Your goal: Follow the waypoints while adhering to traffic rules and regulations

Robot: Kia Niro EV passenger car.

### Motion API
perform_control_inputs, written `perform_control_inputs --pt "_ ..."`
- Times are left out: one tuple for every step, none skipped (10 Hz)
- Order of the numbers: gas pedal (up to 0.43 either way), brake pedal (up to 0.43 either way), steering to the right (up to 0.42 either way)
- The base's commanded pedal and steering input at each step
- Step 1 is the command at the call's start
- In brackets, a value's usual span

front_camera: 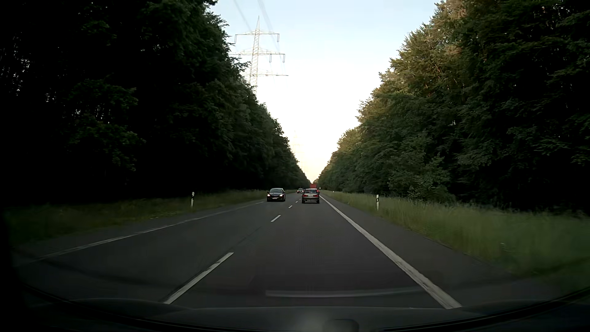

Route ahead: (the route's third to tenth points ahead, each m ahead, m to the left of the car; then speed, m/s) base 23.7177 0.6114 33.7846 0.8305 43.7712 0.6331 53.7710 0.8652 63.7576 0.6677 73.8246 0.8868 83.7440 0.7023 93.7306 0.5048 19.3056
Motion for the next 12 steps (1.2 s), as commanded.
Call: perform_control_inputs --pt "0.000 0.024 0.001" --pt "0.000 0.024 0.002" --pt "0.000 0.018 0.002" --pt "0.000 0.024 0.002" --pt "0.000 0.024 0.002" --pt "0.000 0.024 0.002" --pt "0.000 0.024 0.002" --pt "0.000 0.018 0.001" --pt "0.008 0.018 0.002" --pt "0.020 0.018 0.002" --pt "0.020 0.018 0.002" --pt "0.020 0.018 0.002"
